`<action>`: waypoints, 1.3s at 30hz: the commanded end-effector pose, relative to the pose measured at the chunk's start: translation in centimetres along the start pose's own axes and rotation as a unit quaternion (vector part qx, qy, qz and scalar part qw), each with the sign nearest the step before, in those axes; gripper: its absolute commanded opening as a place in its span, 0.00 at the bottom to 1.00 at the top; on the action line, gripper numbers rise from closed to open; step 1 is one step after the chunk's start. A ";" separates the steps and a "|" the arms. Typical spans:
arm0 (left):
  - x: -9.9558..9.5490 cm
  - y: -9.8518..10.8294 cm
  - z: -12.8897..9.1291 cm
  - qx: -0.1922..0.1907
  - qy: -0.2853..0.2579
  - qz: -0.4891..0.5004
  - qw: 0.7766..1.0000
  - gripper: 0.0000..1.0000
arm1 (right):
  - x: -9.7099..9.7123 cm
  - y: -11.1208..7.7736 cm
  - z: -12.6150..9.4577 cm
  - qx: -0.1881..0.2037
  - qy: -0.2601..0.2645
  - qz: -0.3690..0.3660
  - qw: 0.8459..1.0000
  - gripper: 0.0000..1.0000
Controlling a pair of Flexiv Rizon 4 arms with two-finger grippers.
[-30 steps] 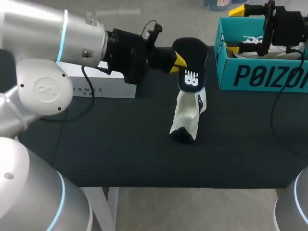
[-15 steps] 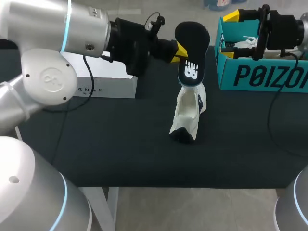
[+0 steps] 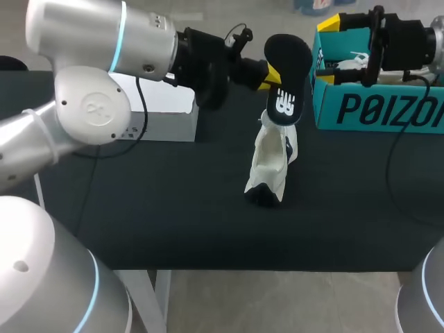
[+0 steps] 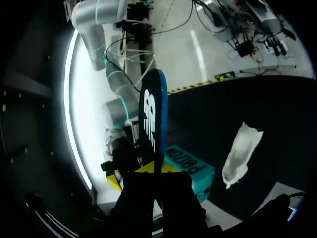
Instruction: Take the shoe out of the shoebox, open the shoe tongue, remove and reinsert the insole, then place the shoe into the shoebox
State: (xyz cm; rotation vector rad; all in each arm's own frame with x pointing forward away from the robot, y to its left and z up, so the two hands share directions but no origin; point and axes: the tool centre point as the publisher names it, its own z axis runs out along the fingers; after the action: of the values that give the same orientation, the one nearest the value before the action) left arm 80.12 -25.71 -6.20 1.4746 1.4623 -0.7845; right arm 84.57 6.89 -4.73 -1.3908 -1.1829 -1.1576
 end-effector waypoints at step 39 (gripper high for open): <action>1.8 0.6 1.5 -0.036 -0.022 0.008 0.999 0.00 | 2.4 0.6 -0.7 -0.123 -0.381 0.046 0.915 1.00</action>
State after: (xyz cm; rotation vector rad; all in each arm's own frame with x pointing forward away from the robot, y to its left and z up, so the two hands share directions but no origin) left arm 81.14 -25.69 -7.62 1.4206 1.4422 -0.7429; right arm 84.92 6.13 -2.62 -2.0983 -1.4408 -0.8318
